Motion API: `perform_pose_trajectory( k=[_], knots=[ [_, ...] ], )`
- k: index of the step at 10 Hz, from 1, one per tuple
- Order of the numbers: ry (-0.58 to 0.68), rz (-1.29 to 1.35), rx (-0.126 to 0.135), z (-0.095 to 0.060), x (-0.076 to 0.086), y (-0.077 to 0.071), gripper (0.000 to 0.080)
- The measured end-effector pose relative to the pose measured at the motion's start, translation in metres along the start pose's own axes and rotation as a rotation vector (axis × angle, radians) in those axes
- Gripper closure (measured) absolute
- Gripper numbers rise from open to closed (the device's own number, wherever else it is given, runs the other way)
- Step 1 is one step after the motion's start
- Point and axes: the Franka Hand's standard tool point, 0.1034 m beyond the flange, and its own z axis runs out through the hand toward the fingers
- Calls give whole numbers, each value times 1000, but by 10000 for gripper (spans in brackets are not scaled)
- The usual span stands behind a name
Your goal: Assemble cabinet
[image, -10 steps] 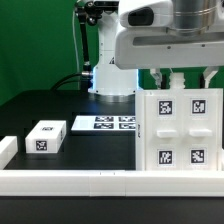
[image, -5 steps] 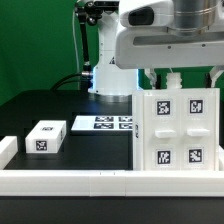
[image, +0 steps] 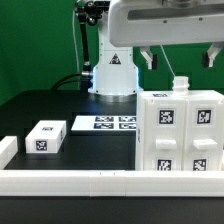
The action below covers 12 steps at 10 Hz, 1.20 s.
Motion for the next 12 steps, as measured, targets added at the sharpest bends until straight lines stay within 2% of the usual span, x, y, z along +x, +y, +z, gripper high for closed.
perform_pose_trajectory(
  k=[2, 7, 8, 10, 11, 12],
  knots=[
    [24, -17, -1, 11, -12, 6, 151],
    [18, -16, -1, 13, -12, 7, 151],
    [28, -10, 1, 15, -16, 21, 151],
    [48, -18, 0, 29, -29, 58, 151],
    [52, -13, 2, 32, -29, 64, 151],
    [63, -20, 0, 33, -28, 60, 151]
  ],
)
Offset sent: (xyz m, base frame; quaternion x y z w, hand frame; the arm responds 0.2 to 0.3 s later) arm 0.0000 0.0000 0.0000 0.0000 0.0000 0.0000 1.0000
